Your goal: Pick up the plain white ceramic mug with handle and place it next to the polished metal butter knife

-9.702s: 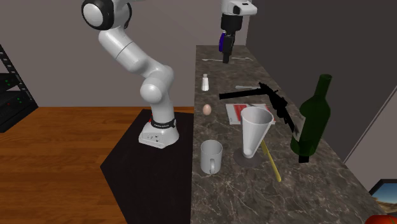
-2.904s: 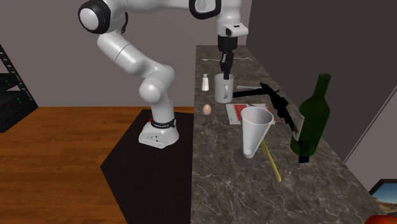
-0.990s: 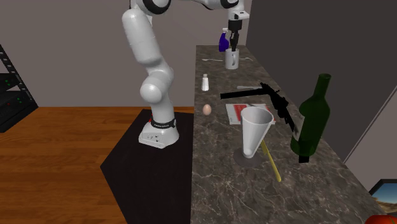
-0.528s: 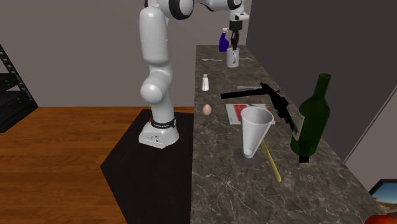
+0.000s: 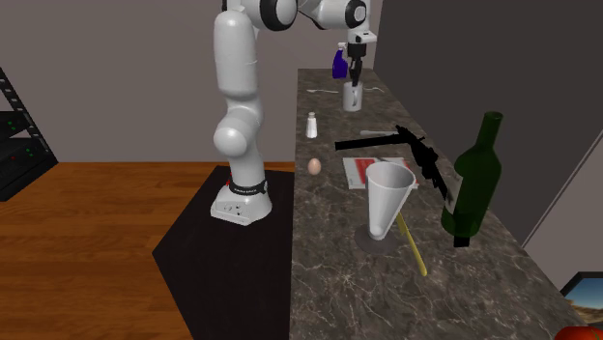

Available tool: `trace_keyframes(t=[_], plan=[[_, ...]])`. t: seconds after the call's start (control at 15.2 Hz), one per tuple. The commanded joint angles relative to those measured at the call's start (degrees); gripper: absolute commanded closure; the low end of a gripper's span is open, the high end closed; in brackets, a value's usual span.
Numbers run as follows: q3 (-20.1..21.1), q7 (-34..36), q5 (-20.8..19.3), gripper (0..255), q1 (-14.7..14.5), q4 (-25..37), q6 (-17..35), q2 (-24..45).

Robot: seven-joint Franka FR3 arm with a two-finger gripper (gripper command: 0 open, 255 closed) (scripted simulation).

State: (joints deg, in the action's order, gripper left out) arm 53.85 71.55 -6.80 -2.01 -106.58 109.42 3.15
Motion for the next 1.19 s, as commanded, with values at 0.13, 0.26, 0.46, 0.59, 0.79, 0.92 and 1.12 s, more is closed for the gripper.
trace_keyframes(t=[0.13, 0.26, 0.46, 0.59, 0.79, 0.92, 1.12], plan=[[-0.06, 0.71, -0.90, 255, -0.13, -2.59, 3.08, 0.87], [-0.09, 1.17, -1.47, 255, -0.24, -3.73, 4.50, 1.42], [-0.18, 1.97, -2.47, 255, -0.46, -5.32, 6.60, 2.38], [-0.28, 2.57, -3.24, 255, -0.65, -6.31, 7.97, 3.11], [-0.51, 3.56, -4.54, 255, -0.98, -7.70, 9.98, 4.32], [-0.71, 4.28, -5.50, 255, -1.25, -8.56, 11.29, 5.21], [-1.11, 5.44, -7.06, 255, -1.73, -9.74, 13.21, 6.63]])
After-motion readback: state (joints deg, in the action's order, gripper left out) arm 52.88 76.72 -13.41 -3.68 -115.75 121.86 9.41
